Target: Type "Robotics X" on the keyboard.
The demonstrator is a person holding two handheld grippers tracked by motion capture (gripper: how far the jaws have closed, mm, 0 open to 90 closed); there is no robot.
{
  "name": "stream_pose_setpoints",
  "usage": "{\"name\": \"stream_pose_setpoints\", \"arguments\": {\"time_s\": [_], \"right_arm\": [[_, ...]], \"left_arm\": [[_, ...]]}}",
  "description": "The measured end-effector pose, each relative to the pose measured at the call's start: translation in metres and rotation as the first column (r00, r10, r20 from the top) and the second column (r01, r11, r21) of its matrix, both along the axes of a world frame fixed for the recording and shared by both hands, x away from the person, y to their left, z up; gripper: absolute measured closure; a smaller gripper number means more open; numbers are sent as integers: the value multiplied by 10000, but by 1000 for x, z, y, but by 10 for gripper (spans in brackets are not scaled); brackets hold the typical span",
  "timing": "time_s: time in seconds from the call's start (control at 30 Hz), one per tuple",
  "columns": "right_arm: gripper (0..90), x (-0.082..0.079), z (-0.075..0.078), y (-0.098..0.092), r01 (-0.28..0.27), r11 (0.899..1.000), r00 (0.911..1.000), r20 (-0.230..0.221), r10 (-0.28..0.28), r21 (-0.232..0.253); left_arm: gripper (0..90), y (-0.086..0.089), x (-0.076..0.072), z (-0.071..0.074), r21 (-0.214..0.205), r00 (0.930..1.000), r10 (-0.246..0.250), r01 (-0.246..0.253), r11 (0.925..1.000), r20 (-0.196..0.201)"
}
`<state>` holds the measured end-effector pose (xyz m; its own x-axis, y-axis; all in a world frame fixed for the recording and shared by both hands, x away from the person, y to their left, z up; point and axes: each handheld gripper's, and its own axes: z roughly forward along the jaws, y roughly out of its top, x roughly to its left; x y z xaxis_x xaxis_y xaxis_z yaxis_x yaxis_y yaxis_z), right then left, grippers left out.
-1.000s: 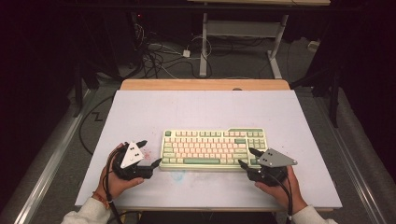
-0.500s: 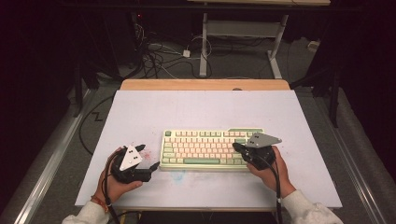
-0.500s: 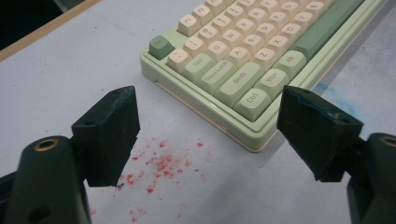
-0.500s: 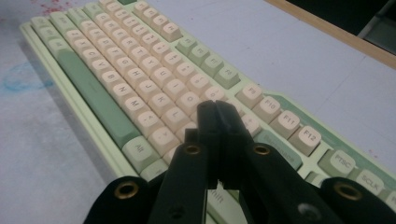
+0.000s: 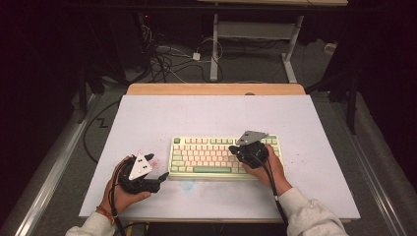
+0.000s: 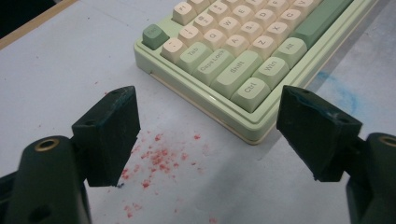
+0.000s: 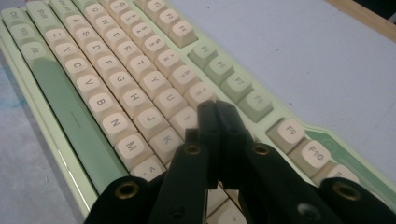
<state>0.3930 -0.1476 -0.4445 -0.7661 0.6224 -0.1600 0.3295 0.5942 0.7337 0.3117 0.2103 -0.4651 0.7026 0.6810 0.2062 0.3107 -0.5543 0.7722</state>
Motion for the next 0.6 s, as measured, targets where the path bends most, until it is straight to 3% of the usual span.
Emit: {"name": "stream_pose_setpoints", "arguments": {"time_s": [0.27, 0.6], "right_arm": [[900, 7, -8, 8, 87, 9987, 9995, -285, -101, -506], [900, 8, -9, 7, 109, 9990, 9996, -261, -120, -438]], "left_arm": [[206, -3, -1, -1, 214, 9999, -105, 106, 9997, -41], [206, -3, -1, 0, 230, 9999, -128, 129, 9997, -63]]}}
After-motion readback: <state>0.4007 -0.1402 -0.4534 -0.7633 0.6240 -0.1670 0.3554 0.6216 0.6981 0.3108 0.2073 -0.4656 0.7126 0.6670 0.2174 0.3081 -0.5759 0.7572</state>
